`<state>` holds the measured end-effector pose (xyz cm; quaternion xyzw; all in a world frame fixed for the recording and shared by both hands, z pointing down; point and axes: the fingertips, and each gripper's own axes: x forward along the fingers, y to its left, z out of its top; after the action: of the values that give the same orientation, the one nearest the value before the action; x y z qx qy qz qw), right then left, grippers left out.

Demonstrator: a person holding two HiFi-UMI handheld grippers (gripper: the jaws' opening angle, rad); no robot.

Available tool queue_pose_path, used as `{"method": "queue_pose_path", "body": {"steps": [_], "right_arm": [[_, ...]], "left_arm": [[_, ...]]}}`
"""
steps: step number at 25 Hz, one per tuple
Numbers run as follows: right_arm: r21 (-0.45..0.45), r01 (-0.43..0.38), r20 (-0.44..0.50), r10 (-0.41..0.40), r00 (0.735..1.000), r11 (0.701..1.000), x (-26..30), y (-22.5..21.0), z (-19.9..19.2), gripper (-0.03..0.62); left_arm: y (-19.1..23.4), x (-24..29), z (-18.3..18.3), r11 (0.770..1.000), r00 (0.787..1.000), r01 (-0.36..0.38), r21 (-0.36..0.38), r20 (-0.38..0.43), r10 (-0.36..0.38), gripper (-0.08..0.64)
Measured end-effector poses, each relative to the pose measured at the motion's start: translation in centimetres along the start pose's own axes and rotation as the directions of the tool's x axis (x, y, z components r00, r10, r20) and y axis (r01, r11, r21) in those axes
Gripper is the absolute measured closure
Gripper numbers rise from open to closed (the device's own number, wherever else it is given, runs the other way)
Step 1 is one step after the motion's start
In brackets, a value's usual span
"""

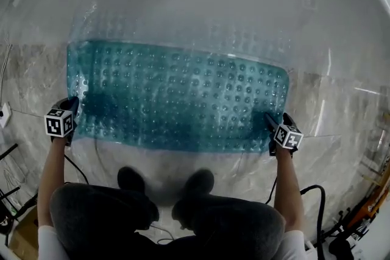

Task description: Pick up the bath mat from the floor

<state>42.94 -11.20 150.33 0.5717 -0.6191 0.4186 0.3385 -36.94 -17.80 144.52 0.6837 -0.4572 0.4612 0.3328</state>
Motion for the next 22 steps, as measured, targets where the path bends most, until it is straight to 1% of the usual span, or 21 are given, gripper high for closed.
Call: {"method": "queue_pose_path", "body": {"steps": [1,3,4,5,6,7,9,10,11,12,13,14,15,16,17,18,19,21,22], "right_arm": [[0.007,0.0,-0.013,0.0,1.0,1.0,0.2,-0.2,-0.5,0.138],[0.0,-0.001,-0.026,0.002,1.0,1.0,0.4,-0.3,-1.1,0.138],[-0.013,-0.001,-0.027,0.0,1.0,1.0,0.4,-0.2,-1.2,0.149],[-0.031,0.001,-0.028,-0.001,1.0,1.0,0.4,-0.1,-1.2,0.17],[-0.047,0.004,-0.029,-0.005,1.0,0.999,0.3,0.1,-1.2,0.213],[-0.059,0.01,-0.028,-0.012,1.0,0.998,0.2,0.3,-1.3,0.238],[-0.068,0.024,-0.026,-0.026,0.999,0.997,0.1,0.5,-1.5,0.264],[-0.082,0.026,-0.027,-0.029,0.999,0.996,0.0,0.7,-1.6,0.296],[-0.114,0.025,-0.033,-0.028,0.999,0.993,-0.1,1.1,-1.7,0.393],[-0.159,0.022,-0.043,-0.03,0.999,0.987,-0.1,1.8,-1.9,0.469],[-0.208,0.023,-0.054,-0.035,0.998,0.978,-0.1,2.5,-2.0,0.566],[-0.244,0.026,-0.06,-0.042,0.997,0.969,-0.1,3.2,-2.0,0.589],[-0.253,0.03,-0.057,-0.046,0.997,0.967,-0.2,3.7,-1.9,0.589],[-0.234,0.033,-0.049,-0.046,0.998,0.972,-0.2,3.7,-1.7,0.581],[-0.196,0.034,-0.04,-0.042,0.998,0.98,-0.3,3.5,-1.6,0.514],[-0.158,0.028,-0.033,-0.034,0.999,0.987,-0.4,3.2,-1.5,0.482],[-0.13,0.02,-0.028,-0.024,0.999,0.991,-0.5,2.9,-1.3,0.425],[-0.1,0.015,-0.018,-0.017,1.0,0.995,-0.5,2.1,-1.0,0.332],[-0.09,0.019,-0.012,-0.02,1.0,0.996,-0.5,1.5,-0.8,0.27]], "left_arm": [[-0.1,0.0,0.1,1.0,1.0,0.001,0.005,0.001,-0.001,0.546],[-0.3,0.0,0.2,1.0,1.0,0.008,0.015,0.001,-0.008,0.546],[-0.4,0.0,0.2,1.0,1.0,0.014,0.017,0.004,-0.014,0.546],[-0.5,-0.1,0.2,1.0,1.0,0.021,0.016,0.008,-0.021,0.546],[-0.5,-0.2,0.1,1.0,1.0,0.025,0.012,0.013,-0.025,0.546],[-0.5,-0.3,0.0,1.0,0.999,0.027,0.007,0.017,-0.027,0.546],[-0.6,-0.4,0.0,1.0,0.999,0.027,-0.001,0.026,-0.027,0.546],[-0.7,-0.4,0.1,1.0,0.999,0.028,-0.004,0.032,-0.028,0.546],[-0.8,-0.3,0.2,1.0,0.999,0.029,-0.01,0.039,-0.029,0.546],[-0.8,-0.3,0.2,0.999,0.999,0.031,-0.018,0.046,-0.03,0.546],[-0.8,-0.3,0.2,0.999,0.998,0.032,-0.027,0.051,-0.03,0.546],[-0.8,-0.3,0.2,0.999,0.998,0.033,-0.036,0.056,-0.031,0.545],[-0.8,-0.4,0.1,0.998,0.998,0.035,-0.044,0.058,-0.032,0.545],[-0.8,-0.5,0.1,0.998,0.998,0.038,-0.048,0.058,-0.035,0.545],[-0.8,-0.6,0.1,0.998,0.998,0.04,-0.047,0.056,-0.038,0.545],[-0.8,-0.6,0.1,0.998,0.998,0.042,-0.041,0.052,-0.04,0.545],[-0.8,-0.7,0.1,0.998,0.998,0.043,-0.035,0.047,-0.041,0.545],[-0.7,-0.7,0.2,0.999,0.998,0.041,-0.028,0.039,-0.04,0.543],[-0.6,-0.7,0.3,0.999,0.999,0.039,-0.028,0.037,-0.038,0.543]]}}
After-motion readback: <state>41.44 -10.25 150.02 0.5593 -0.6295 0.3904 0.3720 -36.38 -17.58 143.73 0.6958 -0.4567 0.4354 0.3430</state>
